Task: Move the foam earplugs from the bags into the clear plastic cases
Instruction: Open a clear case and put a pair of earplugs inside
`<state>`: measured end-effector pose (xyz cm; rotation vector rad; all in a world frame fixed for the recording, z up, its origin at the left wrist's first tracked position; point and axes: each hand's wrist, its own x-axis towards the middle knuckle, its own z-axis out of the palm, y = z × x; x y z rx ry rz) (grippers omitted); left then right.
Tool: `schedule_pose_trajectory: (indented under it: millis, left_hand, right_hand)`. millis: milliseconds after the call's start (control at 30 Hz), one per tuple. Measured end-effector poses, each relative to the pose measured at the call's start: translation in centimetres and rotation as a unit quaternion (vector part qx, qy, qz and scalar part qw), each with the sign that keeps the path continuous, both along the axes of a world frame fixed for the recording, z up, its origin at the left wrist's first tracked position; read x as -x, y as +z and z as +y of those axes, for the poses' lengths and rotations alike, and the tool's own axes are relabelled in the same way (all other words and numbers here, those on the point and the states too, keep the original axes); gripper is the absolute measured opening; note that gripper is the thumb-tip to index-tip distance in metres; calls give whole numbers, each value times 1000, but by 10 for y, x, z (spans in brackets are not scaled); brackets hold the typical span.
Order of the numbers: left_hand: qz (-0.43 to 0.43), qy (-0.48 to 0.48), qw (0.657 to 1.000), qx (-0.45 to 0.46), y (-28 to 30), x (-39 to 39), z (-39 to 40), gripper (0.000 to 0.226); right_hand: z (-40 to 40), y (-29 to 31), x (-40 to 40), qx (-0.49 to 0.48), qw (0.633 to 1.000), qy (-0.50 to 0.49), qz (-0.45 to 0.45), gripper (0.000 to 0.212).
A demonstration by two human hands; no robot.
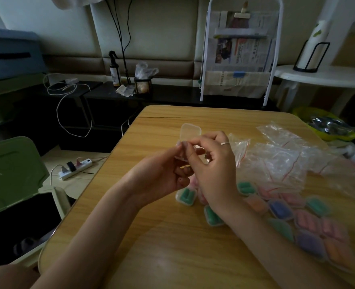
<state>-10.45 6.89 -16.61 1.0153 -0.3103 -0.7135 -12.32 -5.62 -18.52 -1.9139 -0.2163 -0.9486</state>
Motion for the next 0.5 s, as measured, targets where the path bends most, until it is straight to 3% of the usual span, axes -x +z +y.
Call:
schedule_pose_trajectory:
  millis: [167, 300, 400, 500]
  left_hand:
    - [-42, -6, 998, -56, 3, 3, -2, 40]
    - [22, 56, 998, -33, 1, -2, -4, 31]
    - [93, 123, 988, 7, -3, -8, 2, 32]
    - [112, 113, 987, 36, 1, -6, 4, 36]
  right_hand:
    - [1, 2, 3, -6, 1000, -9, 3, 16]
    - [1, 4, 4, -15, 1000, 9, -21, 8]
    - [0, 4, 3, 42, 999, 23, -12, 8]
    - [3, 1, 3, 135, 990, 40, -6, 14]
